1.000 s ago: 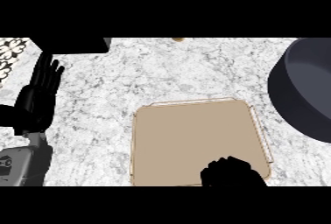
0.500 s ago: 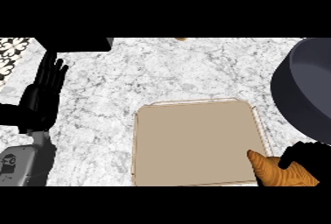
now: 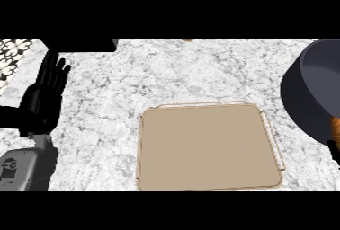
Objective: Pick the croissant from the tray and place it in the pot
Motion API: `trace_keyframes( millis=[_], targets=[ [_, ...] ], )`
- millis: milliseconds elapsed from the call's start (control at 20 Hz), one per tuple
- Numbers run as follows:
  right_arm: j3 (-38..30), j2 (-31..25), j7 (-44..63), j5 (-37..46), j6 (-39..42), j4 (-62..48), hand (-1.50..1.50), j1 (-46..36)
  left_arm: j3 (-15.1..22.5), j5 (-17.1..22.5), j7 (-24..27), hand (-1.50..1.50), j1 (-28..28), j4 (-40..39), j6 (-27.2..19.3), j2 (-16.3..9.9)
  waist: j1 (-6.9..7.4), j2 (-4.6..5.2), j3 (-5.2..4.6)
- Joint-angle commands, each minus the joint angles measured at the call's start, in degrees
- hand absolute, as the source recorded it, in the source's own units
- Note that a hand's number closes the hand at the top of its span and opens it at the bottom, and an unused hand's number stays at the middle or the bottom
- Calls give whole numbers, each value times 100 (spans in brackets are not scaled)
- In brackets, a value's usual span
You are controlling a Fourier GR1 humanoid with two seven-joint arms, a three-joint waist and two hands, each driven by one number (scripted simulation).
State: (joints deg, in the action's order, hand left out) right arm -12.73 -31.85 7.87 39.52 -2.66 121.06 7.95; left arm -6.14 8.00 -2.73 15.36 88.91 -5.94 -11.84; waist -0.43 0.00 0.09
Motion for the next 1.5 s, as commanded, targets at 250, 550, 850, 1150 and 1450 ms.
trace_keyframes(
  millis=[250,550,850,1150,1450],
  targets=[
    [-1454,-849,-2259,-1298,-19,-3617,150,-1143,170,-175,68,0,110,-131,-90,184,122,31,3],
    [-1173,-1101,-3487,-938,-298,-5725,150,-2200,301,-207,163,0,-367,261,8,271,185,25,0],
    [-1086,-1183,-4501,-580,-873,-7834,150,-3121,135,-232,-54,0,351,-242,-84,190,153,45,2],
    [-768,-1225,-4276,-220,-436,-9229,150,-3818,115,-214,147,0,471,-486,-4,222,237,86,9],
    [-787,-1575,-4970,-294,555,-10200,-150,-4200,78,-105,293,0,130,-206,163,188,293,92,17]
  ],
)
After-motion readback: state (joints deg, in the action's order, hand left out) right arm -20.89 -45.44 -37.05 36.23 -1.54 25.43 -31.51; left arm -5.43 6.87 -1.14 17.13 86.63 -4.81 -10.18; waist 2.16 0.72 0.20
